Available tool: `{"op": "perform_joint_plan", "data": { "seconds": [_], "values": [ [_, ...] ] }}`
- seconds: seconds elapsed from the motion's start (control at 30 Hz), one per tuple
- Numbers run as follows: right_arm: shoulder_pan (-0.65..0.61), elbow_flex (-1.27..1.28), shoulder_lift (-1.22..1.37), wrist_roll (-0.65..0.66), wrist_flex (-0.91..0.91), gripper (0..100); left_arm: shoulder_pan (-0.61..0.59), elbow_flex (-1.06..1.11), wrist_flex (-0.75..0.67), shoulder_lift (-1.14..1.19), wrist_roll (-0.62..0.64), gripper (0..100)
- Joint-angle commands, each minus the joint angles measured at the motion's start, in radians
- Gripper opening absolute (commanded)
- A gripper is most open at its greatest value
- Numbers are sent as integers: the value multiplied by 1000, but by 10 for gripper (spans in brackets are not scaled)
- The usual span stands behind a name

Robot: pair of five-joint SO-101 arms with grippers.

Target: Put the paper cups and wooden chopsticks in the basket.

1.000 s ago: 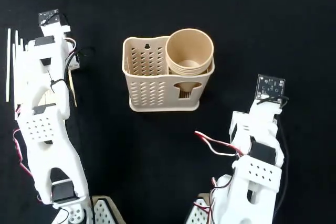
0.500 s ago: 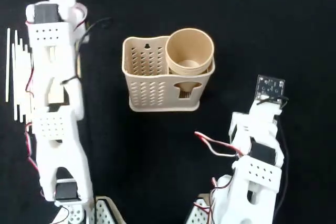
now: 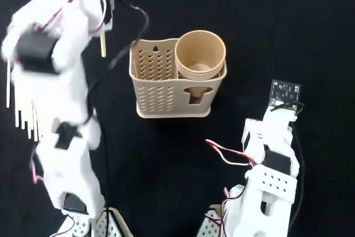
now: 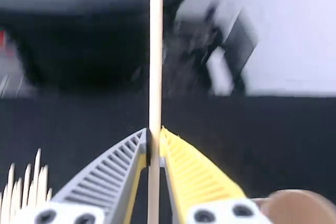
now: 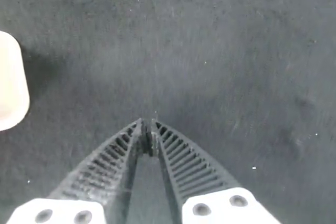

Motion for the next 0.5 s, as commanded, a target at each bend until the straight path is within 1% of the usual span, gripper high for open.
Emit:
{"op": "perform_joint_plan", "data": {
  "seconds": [0.0,0.1,0.27,0.4,0.47],
  "values": [
    [0,-1,-16,2,-23,15,67,31,5,-270,9,28],
    [0,-1,-16,2,-23,15,97,225,5,-425,9,28],
    [0,-1,-16,2,-23,15,105,653,-2,-724,0,29],
    [0,-1,-16,2,-23,15,105,875,-11,-953,-40,29],
    [0,-1,-16,2,-23,15,105,980,-58,-1062,-43,29]
  ]
}}
